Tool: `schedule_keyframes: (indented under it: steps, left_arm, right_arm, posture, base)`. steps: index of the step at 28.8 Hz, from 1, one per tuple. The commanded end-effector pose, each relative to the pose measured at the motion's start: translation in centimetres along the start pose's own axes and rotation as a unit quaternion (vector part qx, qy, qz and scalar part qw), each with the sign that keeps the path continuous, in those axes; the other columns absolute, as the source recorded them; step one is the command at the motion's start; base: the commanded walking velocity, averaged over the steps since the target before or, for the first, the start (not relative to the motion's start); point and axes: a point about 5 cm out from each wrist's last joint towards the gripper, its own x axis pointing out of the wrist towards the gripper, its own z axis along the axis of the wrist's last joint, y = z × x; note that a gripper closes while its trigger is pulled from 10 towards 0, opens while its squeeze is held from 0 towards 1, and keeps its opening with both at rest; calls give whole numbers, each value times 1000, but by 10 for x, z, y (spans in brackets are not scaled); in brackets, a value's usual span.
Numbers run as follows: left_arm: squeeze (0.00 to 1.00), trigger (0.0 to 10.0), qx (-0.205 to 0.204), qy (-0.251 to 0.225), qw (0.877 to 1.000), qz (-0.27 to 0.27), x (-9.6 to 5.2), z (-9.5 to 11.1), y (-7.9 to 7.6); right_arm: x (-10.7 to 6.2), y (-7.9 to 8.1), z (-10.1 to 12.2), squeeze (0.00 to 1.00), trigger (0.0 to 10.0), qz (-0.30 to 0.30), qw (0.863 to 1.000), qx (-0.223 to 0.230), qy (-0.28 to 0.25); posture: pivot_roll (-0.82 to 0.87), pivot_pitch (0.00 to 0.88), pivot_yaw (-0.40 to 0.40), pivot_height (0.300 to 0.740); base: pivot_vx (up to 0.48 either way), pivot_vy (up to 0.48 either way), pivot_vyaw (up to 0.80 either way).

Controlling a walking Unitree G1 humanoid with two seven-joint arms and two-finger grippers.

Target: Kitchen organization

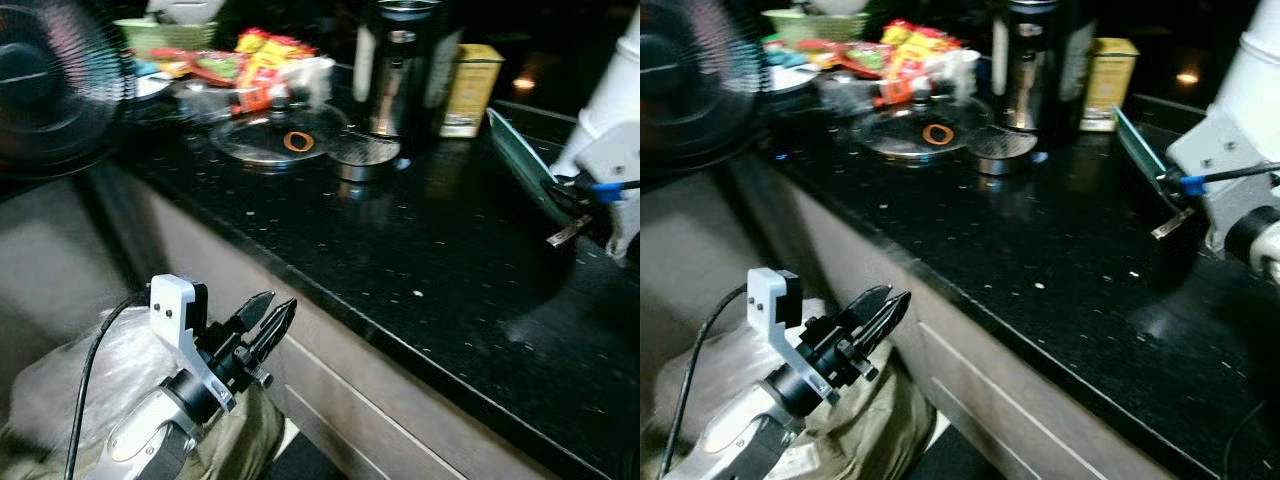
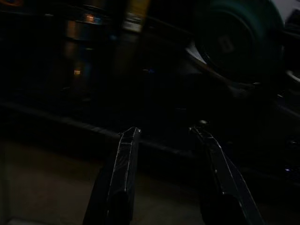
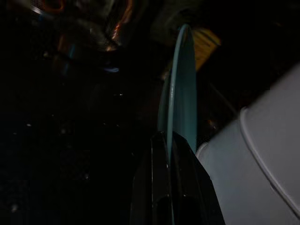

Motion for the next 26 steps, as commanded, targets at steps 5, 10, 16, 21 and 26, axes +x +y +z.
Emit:
schedule_keyframes:
  steps: [5, 10, 16, 21, 26]
  left_arm:
    - [0, 10000, -5, 7, 1000, -1, -1, -4, 2]
    - [0, 10000, -8, 7, 1000, -5, -1, -4, 2]
    - [0, 10000, -10, 1, 1000, -15, -1, 0, 1]
    - [0, 10000, -4, -11, 1000, -20, 1, 6, 1]
    - [0, 10000, 42, -71, 995, -54, 22, 39, -4]
  right_arm:
    - [-9, 12, 18, 0, 0, 70, 992, 53, -88]
    - [-20, 22, 20, 0, 0, 131, 976, 113, -132]
    - [-28, 37, 20, 0, 0, 193, 960, 142, -144]
    - [-28, 38, 18, 0, 0, 188, 960, 151, -144]
    - [-23, 40, 10, 0, 0, 175, 956, 185, -143]
  posture:
    - [20, 0, -6, 740]
    - [21, 0, -5, 740]
    - [18, 0, -8, 740]
    - [16, 0, -7, 740]
    - [11, 0, -6, 740]
  base:
    - [0, 0, -694]
    - [0, 0, -705]
    - [0, 0, -706]
    - [0, 0, -706]
    - [0, 0, -706]
